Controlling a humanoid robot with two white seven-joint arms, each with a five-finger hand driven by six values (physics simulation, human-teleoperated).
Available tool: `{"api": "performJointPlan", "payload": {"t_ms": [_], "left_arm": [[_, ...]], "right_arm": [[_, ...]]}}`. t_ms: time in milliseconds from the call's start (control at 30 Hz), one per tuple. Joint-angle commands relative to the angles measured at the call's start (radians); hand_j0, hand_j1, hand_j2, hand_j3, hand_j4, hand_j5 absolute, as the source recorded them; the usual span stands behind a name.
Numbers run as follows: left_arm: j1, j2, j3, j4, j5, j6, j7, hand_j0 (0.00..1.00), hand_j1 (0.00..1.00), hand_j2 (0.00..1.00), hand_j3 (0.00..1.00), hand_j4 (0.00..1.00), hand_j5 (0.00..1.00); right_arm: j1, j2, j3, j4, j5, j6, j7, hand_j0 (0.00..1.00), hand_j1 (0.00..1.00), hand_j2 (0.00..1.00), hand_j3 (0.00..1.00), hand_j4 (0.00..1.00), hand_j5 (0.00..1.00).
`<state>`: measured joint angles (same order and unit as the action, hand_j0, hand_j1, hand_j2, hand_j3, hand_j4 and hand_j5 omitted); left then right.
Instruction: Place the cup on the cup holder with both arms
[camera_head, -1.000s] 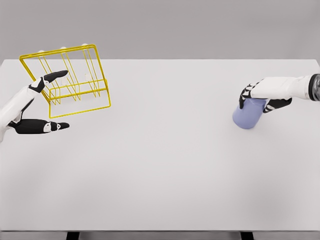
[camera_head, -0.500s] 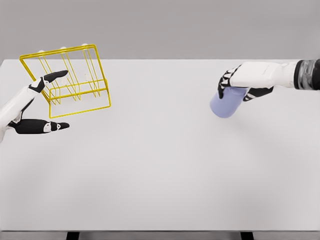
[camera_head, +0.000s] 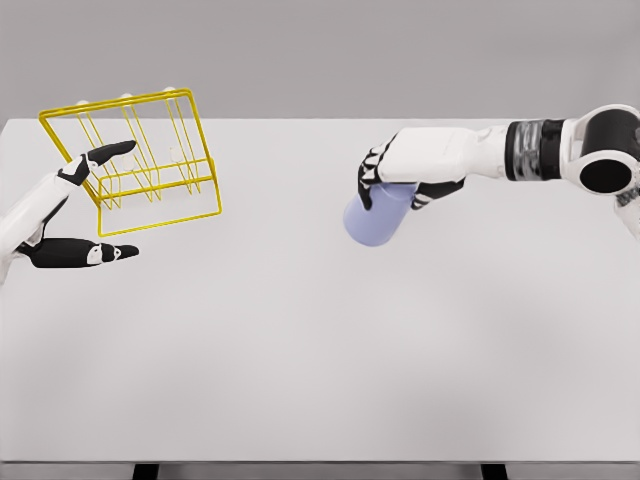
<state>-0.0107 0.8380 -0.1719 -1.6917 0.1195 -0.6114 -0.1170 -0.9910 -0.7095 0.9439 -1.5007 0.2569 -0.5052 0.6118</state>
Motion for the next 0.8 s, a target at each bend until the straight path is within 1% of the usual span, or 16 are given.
{"api": "performJointPlan", "payload": {"t_ms": [0, 133, 200, 267, 333, 467, 533, 600, 667, 767], "left_arm": [[0.000, 0.001, 0.000, 0.000, 0.006, 0.001, 0.000, 1.00, 1.00, 1.00, 1.00, 1.00, 1.00], [0.000, 0.001, 0.000, 0.000, 0.006, 0.001, 0.000, 1.00, 1.00, 1.00, 1.00, 1.00, 1.00], [0.000, 0.001, 0.000, 0.000, 0.006, 0.001, 0.000, 1.00, 1.00, 1.00, 1.00, 1.00, 1.00], [0.000, 0.001, 0.000, 0.000, 0.006, 0.001, 0.000, 1.00, 1.00, 1.00, 1.00, 1.00, 1.00], [0.000, 0.001, 0.000, 0.000, 0.006, 0.001, 0.000, 1.00, 1.00, 1.00, 1.00, 1.00, 1.00], [0.000, 0.001, 0.000, 0.000, 0.006, 0.001, 0.000, 1.00, 1.00, 1.00, 1.00, 1.00, 1.00], [0.000, 0.001, 0.000, 0.000, 0.006, 0.001, 0.000, 1.00, 1.00, 1.00, 1.00, 1.00, 1.00], [0.000, 0.001, 0.000, 0.000, 0.006, 0.001, 0.000, 1.00, 1.00, 1.00, 1.00, 1.00, 1.00], [0.000, 0.001, 0.000, 0.000, 0.006, 0.001, 0.000, 1.00, 1.00, 1.00, 1.00, 1.00, 1.00], [0.000, 0.001, 0.000, 0.000, 0.006, 0.001, 0.000, 1.00, 1.00, 1.00, 1.00, 1.00, 1.00]], "right_arm": [[-0.002, 0.033, 0.003, -0.003, -0.004, 0.002, -0.001, 0.50, 0.50, 0.50, 0.50, 0.50, 0.50], [-0.006, 0.097, 0.024, -0.003, -0.001, 0.004, -0.001, 0.51, 0.51, 0.51, 0.51, 0.51, 0.51], [-0.006, 0.136, 0.032, -0.001, 0.019, 0.005, -0.001, 0.51, 0.51, 0.51, 0.51, 0.51, 0.51], [-0.005, 0.157, 0.036, -0.001, 0.028, 0.007, -0.001, 0.51, 0.51, 0.51, 0.51, 0.51, 0.51], [-0.005, 0.186, 0.038, 0.011, 0.082, 0.008, -0.001, 0.52, 0.52, 0.52, 0.52, 0.52, 0.52], [-0.006, 0.228, 0.058, 0.011, 0.094, 0.010, -0.001, 0.53, 0.53, 0.53, 0.53, 0.53, 0.53], [-0.005, 0.232, 0.072, 0.013, 0.122, 0.010, -0.001, 0.53, 0.53, 0.53, 0.53, 0.53, 0.53], [-0.006, 0.240, 0.081, 0.013, 0.127, 0.010, -0.001, 0.53, 0.53, 0.53, 0.53, 0.53, 0.53], [-0.006, 0.245, 0.082, 0.014, 0.163, 0.010, -0.001, 0.55, 0.55, 0.55, 0.55, 0.55, 0.55], [-0.006, 0.265, 0.104, 0.043, 0.173, 0.010, -0.001, 0.55, 0.55, 0.55, 0.55, 0.55, 0.55]]}}
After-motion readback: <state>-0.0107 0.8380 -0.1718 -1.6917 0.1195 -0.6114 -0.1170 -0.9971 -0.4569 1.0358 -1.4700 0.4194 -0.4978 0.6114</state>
